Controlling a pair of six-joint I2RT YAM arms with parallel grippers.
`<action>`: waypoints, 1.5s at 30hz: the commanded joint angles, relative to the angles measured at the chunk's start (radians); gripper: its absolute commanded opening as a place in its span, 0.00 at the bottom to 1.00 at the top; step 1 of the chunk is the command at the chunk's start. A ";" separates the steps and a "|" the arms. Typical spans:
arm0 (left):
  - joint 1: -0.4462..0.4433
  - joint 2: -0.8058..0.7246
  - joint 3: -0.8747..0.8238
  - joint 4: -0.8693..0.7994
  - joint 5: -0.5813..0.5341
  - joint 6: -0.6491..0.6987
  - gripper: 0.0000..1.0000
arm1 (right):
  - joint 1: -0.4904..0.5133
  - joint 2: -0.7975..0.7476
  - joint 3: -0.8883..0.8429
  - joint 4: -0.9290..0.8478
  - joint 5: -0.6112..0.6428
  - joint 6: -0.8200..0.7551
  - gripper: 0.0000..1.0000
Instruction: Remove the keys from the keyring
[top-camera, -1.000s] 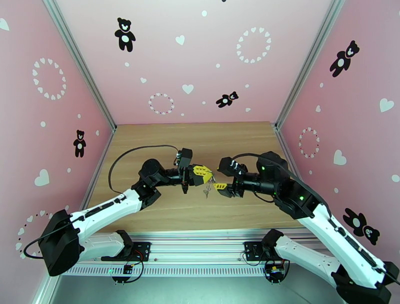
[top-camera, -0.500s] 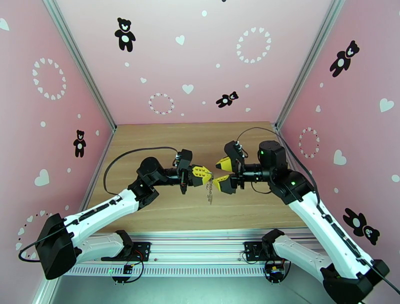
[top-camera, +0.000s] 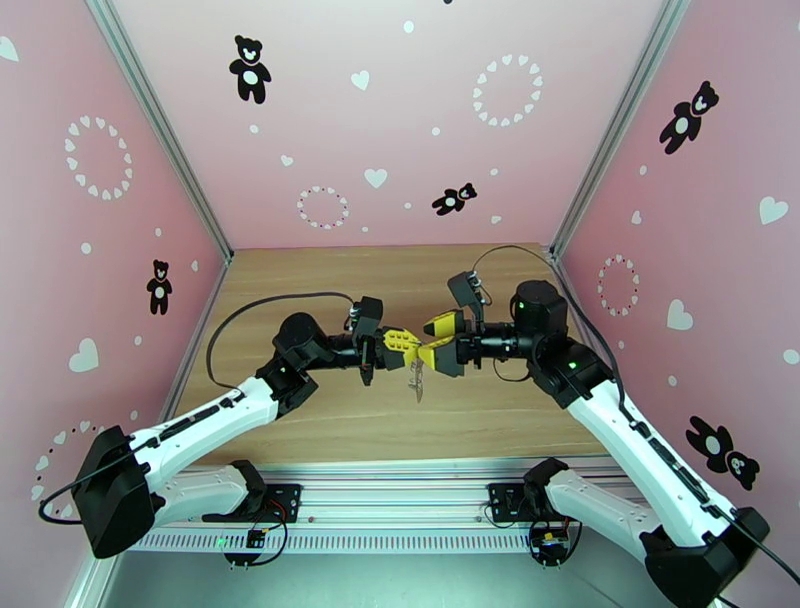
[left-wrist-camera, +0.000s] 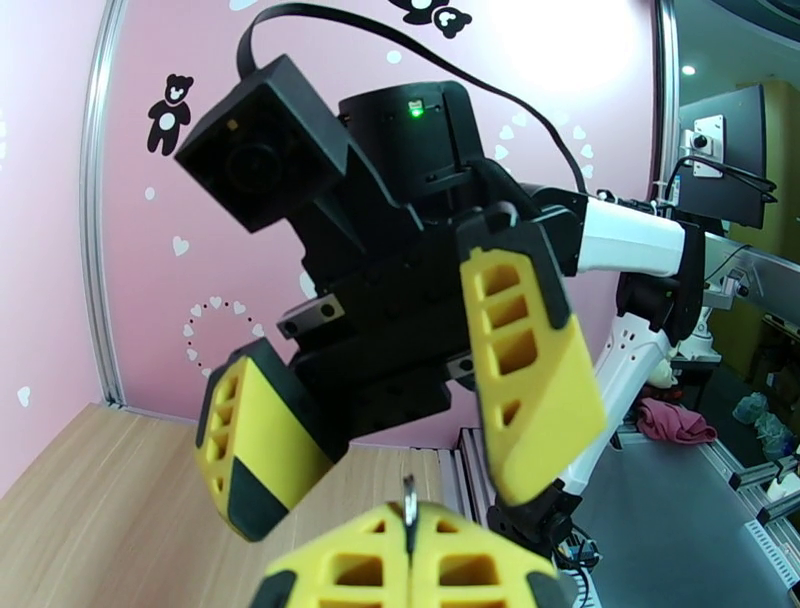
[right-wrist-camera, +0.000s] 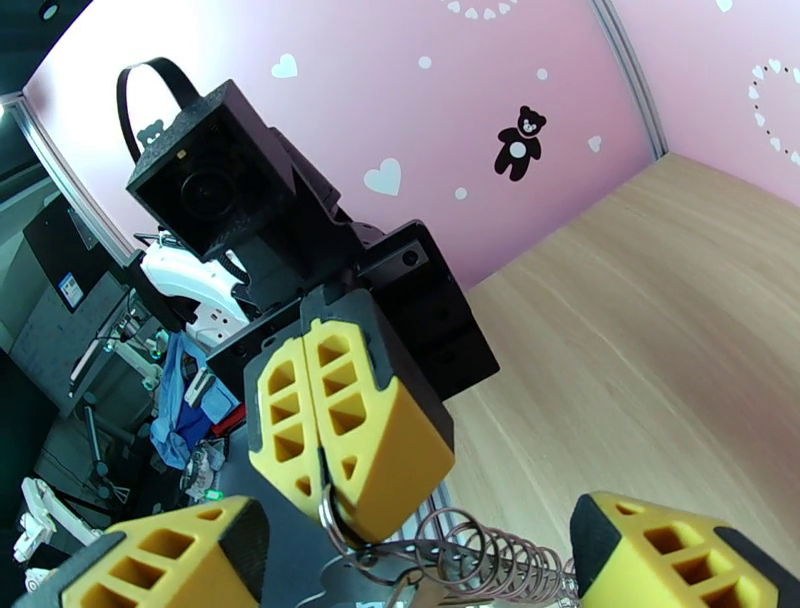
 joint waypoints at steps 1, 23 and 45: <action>0.012 0.012 0.029 0.028 0.009 0.020 0.00 | 0.021 -0.018 -0.013 0.051 -0.003 0.044 0.85; 0.019 0.008 0.027 0.017 -0.003 0.034 0.00 | 0.070 -0.107 -0.031 -0.066 0.041 0.054 0.78; 0.020 -0.008 0.019 0.031 -0.005 0.034 0.00 | 0.070 -0.120 -0.026 -0.082 0.102 0.071 0.60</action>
